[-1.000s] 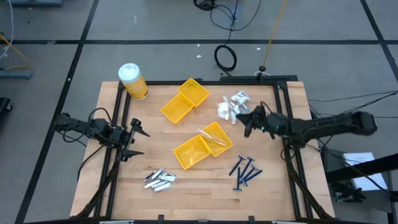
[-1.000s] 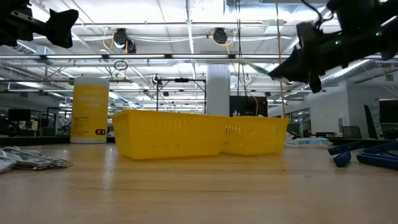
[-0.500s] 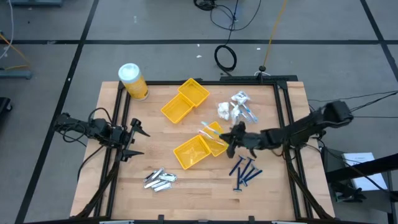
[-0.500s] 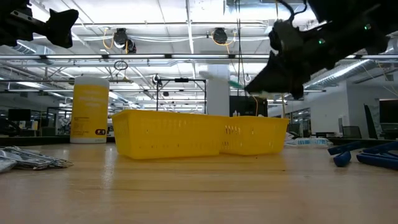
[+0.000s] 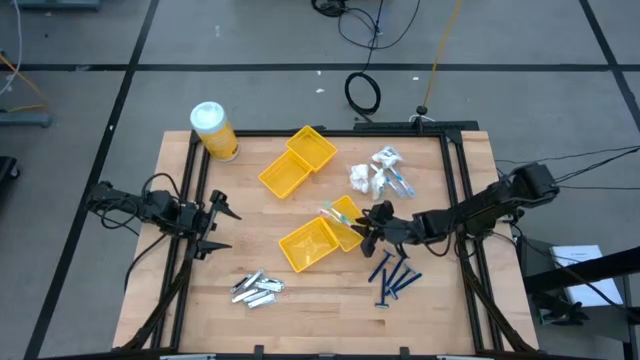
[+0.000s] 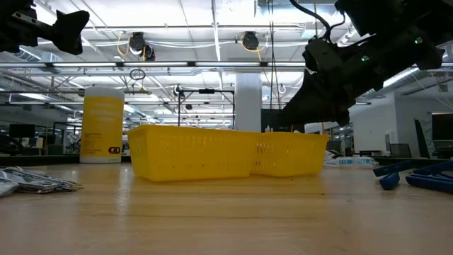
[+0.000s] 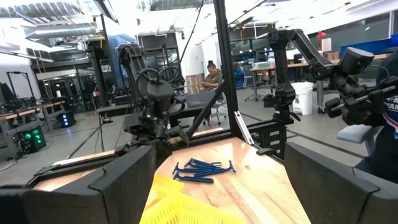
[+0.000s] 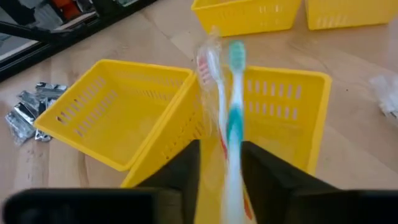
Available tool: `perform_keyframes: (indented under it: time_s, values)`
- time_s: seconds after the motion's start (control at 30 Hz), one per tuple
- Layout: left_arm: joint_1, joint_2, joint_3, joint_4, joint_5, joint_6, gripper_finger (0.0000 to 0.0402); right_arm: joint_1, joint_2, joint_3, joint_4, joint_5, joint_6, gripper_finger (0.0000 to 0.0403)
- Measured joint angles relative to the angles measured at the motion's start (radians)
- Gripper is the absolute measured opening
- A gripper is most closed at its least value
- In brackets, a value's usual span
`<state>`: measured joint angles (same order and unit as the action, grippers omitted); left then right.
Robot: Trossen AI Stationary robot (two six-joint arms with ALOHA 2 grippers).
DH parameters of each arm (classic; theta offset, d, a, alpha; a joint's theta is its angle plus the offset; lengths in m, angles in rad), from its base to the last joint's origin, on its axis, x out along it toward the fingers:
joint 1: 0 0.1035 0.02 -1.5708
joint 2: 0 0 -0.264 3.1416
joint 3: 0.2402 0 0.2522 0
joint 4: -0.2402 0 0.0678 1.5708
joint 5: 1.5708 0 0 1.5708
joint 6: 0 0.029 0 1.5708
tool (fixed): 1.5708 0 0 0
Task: Pick & Place Travel size toiletries
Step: Put the green toothbrush into the bottom right yellow basket, then put the blue toothbrush into the bottom right yellow basket
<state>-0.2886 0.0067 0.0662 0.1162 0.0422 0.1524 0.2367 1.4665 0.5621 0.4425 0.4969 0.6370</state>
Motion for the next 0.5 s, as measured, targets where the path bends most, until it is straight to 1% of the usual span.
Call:
perform_keyframes:
  time_s: [0.07,0.17,0.27,0.37,0.43,0.5]
  values:
    - [0.000,0.000,0.000,0.000,0.000,0.000,0.0349,0.000,-0.004,0.000,0.005,0.000,-0.018,0.0148]
    - [0.000,0.000,0.000,0.000,0.000,0.000,0.0349,0.000,-0.021,0.000,0.000,-0.002,-0.100,0.0181]
    - [0.000,0.000,0.000,0.000,0.000,0.000,0.0349,0.002,-0.057,0.000,-0.009,-0.004,-0.211,0.0198]
    - [0.000,0.000,0.000,0.000,0.000,0.000,0.0349,0.029,-0.130,0.000,-0.031,-0.028,-0.351,0.0201]
    - [0.000,0.000,0.000,0.000,0.000,0.000,0.0349,0.069,-0.198,0.021,-0.138,-0.034,-0.408,0.0198]
    - [0.000,0.000,0.000,0.000,0.000,0.000,0.0349,0.122,-0.259,0.082,-0.355,-0.017,-0.392,0.0194]
